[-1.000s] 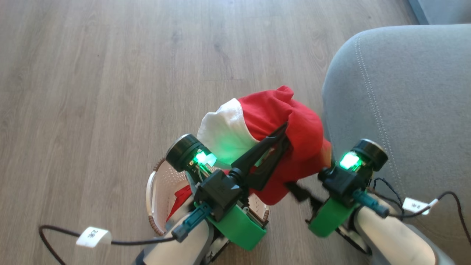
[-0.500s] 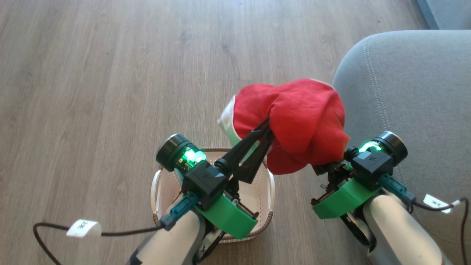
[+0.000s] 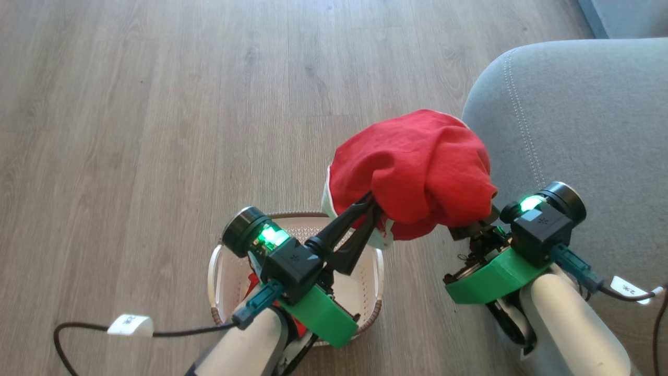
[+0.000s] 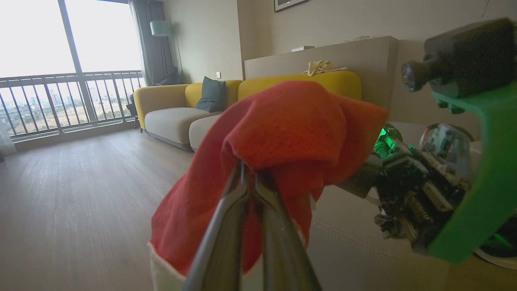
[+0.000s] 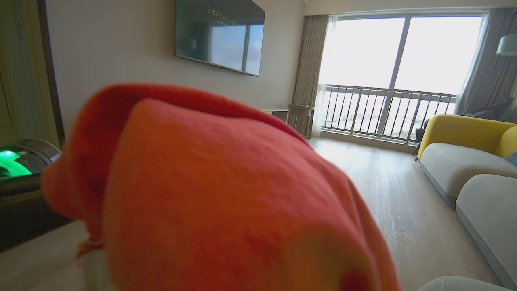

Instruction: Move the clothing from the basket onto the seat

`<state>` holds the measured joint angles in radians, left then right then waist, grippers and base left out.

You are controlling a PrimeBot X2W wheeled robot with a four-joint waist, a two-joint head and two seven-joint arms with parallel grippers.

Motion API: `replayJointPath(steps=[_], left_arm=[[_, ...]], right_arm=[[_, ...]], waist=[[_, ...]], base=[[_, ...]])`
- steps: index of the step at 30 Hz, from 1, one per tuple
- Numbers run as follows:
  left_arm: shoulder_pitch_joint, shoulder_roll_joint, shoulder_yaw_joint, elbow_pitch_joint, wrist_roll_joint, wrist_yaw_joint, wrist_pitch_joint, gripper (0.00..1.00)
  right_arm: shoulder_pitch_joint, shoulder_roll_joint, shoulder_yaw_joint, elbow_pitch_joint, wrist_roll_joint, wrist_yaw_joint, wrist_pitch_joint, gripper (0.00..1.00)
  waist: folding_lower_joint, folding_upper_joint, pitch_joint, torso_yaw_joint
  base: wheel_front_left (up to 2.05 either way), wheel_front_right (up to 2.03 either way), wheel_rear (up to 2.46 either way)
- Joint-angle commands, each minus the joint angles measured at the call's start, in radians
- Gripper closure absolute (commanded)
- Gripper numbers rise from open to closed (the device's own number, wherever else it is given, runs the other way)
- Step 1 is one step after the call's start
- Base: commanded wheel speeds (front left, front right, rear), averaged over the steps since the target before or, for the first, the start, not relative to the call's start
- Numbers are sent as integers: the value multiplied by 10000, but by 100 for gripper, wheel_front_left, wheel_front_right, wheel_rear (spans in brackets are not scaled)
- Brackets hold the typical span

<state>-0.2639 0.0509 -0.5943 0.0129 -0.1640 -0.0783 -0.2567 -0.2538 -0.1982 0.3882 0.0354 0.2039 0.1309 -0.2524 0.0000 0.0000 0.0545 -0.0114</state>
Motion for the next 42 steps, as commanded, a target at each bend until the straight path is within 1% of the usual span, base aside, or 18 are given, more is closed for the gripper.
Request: replayJointPath(steps=[1, 2, 3, 4, 7, 12, 18, 24, 29, 32, 36, 42], left_arm=[[-307, -7, 232, -298, 32, -60, -51, 100], [-317, -7, 241, -290, 14, -53, -51, 69], [-349, -7, 282, -339, 11, -3, -51, 17], [-379, -7, 336, -393, -21, 55, -51, 0], [-404, -7, 479, -305, 54, 125, -51, 0], [-216, -7, 515, -200, 245, 82, -51, 0], [165, -7, 631, 89, 526, -79, -51, 0], [434, -7, 677, 600, 560, -308, -51, 0], [686, -6, 544, 1038, 594, -463, -51, 0], [805, 171, 164, 1288, 837, -504, -51, 0], [1066, 230, -131, 1460, 836, -517, -51, 0], [1367, 200, -99, 1584, 721, -521, -51, 0]], right_arm=[[-94, 51, 41, -433, 44, -2, -94, 100], [-105, 51, 31, -451, 42, -2, -94, 100], [-121, 50, 19, -475, 36, -2, -94, 100], [-149, 49, 2, -501, 21, -2, -94, 100], [-157, 101, -171, -488, -63, -2, -94, 100], [-18, 120, -365, -442, -141, -2, -94, 100], [140, 33, -912, -447, -259, -2, -94, 100], [180, -50, -1577, -538, -350, -2, -94, 100], [241, -150, -1939, -658, -445, -2, -94, 100], [320, -212, -2077, -700, -573, -2, -94, 100], [466, -231, -2373, -754, -639, -2, -94, 100], [715, -279, -2680, -818, -673, -2, -94, 100]], waist=[[0, 0, 19, -4], [0, 0, 34, -4], [0, 0, 73, -4], [0, 0, 123, -6], [0, 0, 111, -22], [0, 0, 4, -34], [0, 0, -102, -38], [0, 0, -44, -22], [0, 0, 6, -23], [0, 0, -5, -53], [0, 0, -29, -109], [0, 0, -95, -224]], base=[[0, 0, 0], [0, 0, 0], [0, 0, 0], [0, 0, 0], [0, 0, 0], [0, 0, 0], [0, 0, 0], [0, 0, 0], [0, 0, 0], [0, 0, 0], [0, 0, 0], [0, 0, 0]])
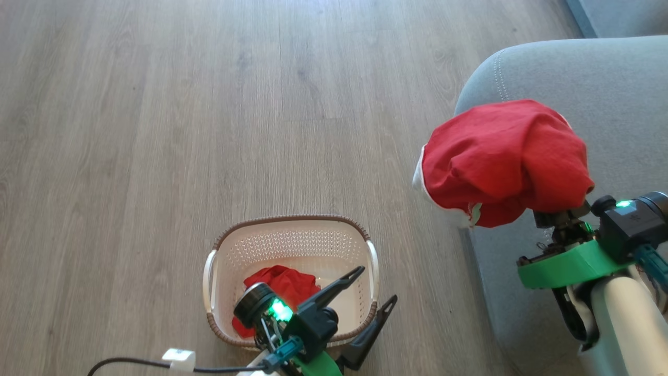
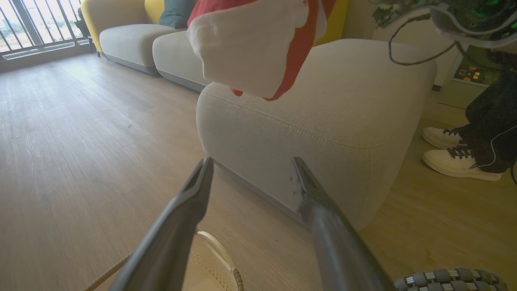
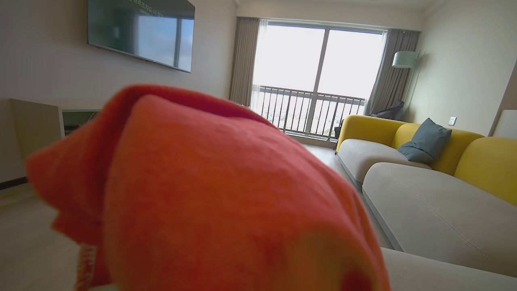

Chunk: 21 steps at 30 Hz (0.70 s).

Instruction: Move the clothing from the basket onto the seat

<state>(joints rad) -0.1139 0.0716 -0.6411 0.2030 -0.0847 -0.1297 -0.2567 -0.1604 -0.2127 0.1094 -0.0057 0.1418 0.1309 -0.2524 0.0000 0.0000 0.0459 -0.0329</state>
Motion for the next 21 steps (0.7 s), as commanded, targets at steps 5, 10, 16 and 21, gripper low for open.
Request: replayJointPath(steps=[5, 10, 16, 21], left_arm=[[-58, -74, 528, -334, -38, -8, -51, 0], [-73, -114, 604, -321, -16, -8, -51, 0], [-64, -144, 613, -304, 6, -9, -51, 0], [-45, -158, 600, -302, 14, -9, -51, 0]], right_arm=[[-130, -167, 28, -414, -65, -2, -94, 100], [-140, -176, -3, -417, -65, -2, -94, 100], [-164, -169, 19, -379, -57, -2, -94, 100], [-141, -150, -8, -377, -55, -2, -94, 100]], waist=[[0, 0, -61, -52], [0, 0, -79, -76], [0, 0, -130, -121], [0, 0, -177, -152]], base=[[0, 0, 0], [0, 0, 0], [0, 0, 0], [0, 0, 0]])
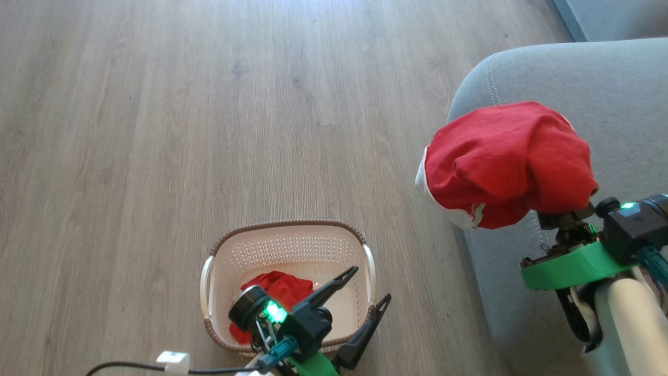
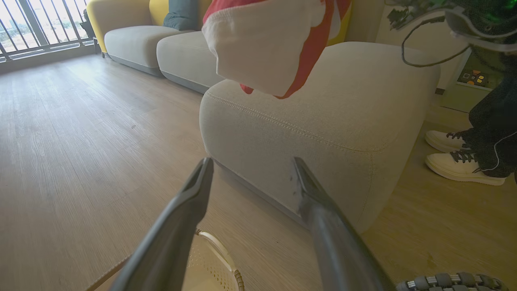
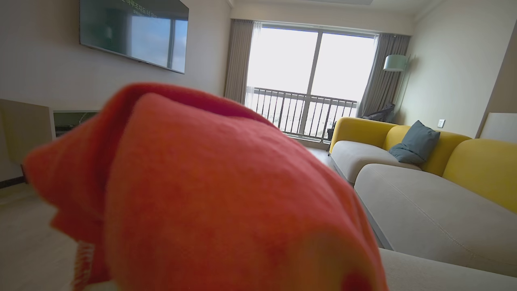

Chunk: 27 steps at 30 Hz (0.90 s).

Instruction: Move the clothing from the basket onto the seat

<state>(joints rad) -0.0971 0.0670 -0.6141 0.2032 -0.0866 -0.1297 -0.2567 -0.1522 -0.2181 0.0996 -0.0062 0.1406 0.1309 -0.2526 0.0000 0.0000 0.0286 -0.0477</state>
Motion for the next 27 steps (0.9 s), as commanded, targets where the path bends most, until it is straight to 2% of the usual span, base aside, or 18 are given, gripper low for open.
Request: replayJointPath(steps=[1, 12, 17, 27], left_arm=[[-215, -114, 321, -310, 33, -9, -51, 0], [-241, -96, 389, -364, 47, -9, -51, 0], [-247, -70, 346, -391, 59, -9, -51, 0], [-604, 52, 260, -525, 84, -9, -51, 0]], right_arm=[[-223, -97, 88, -369, -41, -2, -92, 100], [-295, -17, 44, -339, -148, -2, -92, 100], [-377, 104, -18, -420, -216, -2, -92, 100], [-372, 334, -517, -676, -312, -2, -92, 100]], waist=[[0, 0, -10, -10], [0, 0, 98, -472], [0, 0, 265, -1140], [0, 0, 877, -2892]], base=[[0, 0, 0], [0, 0, 0], [0, 0, 0], [0, 0, 0]])
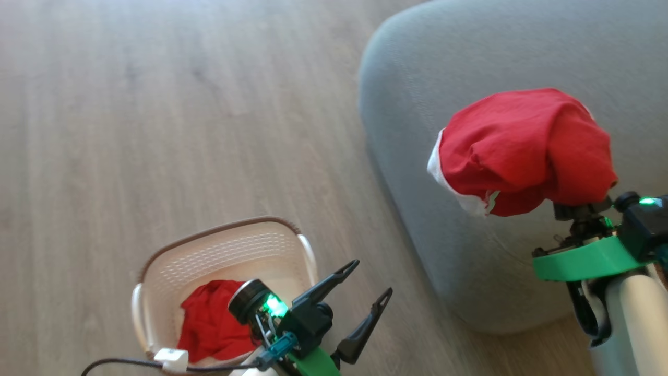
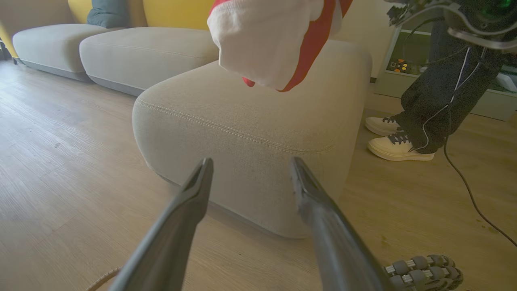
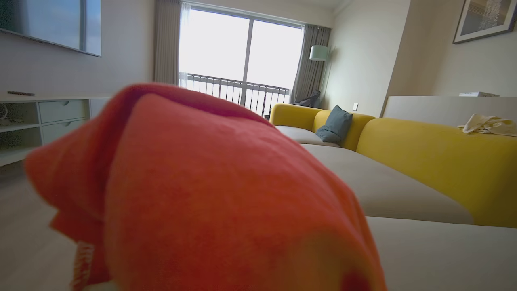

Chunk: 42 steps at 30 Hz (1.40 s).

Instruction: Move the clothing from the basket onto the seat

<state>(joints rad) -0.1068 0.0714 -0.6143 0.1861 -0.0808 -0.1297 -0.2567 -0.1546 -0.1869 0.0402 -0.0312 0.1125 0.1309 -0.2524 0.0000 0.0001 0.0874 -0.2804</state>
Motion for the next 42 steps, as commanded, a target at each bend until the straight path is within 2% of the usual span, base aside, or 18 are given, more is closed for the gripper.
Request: replayJointPath(steps=[1, 10, 17, 24, 31, 36, 42], left_arm=[[-542, 13, 246, -362, 6, -9, -51, 0], [-524, -82, 344, -366, -346, -9, -51, 0], [-559, -168, 87, -453, -451, -9, -51, 0], [-549, -197, 69, -503, -480, -9, -51, 0], [-679, -200, 61, -548, -396, -9, -51, 0], [-1066, 94, -38, -660, -268, -9, -51, 0], [-1908, 835, -503, -830, -139, -9, -51, 0]], right_arm=[[-328, 62, -1, -449, -1, -2, -94, 100], [-3, 277, -617, -563, 52, -2, -94, 100], [366, 453, -1204, -656, 97, -2, -94, 100], [342, 380, -1382, -657, 69, -2, -94, 100], [-200, 328, -2124, -580, -34, -2, -94, 100], [-1276, 152, -3038, -367, 105, -2, -94, 100], [-2629, -170, -3920, -69, 201, -2, -94, 100]], waist=[[0, -1, 334, -720], [0, -1, 396, -1660], [0, -1, 277, -1884], [0, -1, 201, -1783], [0, -1, 494, -1504], [0, -1, 1389, -1258], [0, -1, 2816, -886]], base=[[0, 0, 0], [0, 0, 0], [0, 0, 0], [0, 0, 0], [0, 0, 0], [0, 0, 0], [0, 0, 0]])
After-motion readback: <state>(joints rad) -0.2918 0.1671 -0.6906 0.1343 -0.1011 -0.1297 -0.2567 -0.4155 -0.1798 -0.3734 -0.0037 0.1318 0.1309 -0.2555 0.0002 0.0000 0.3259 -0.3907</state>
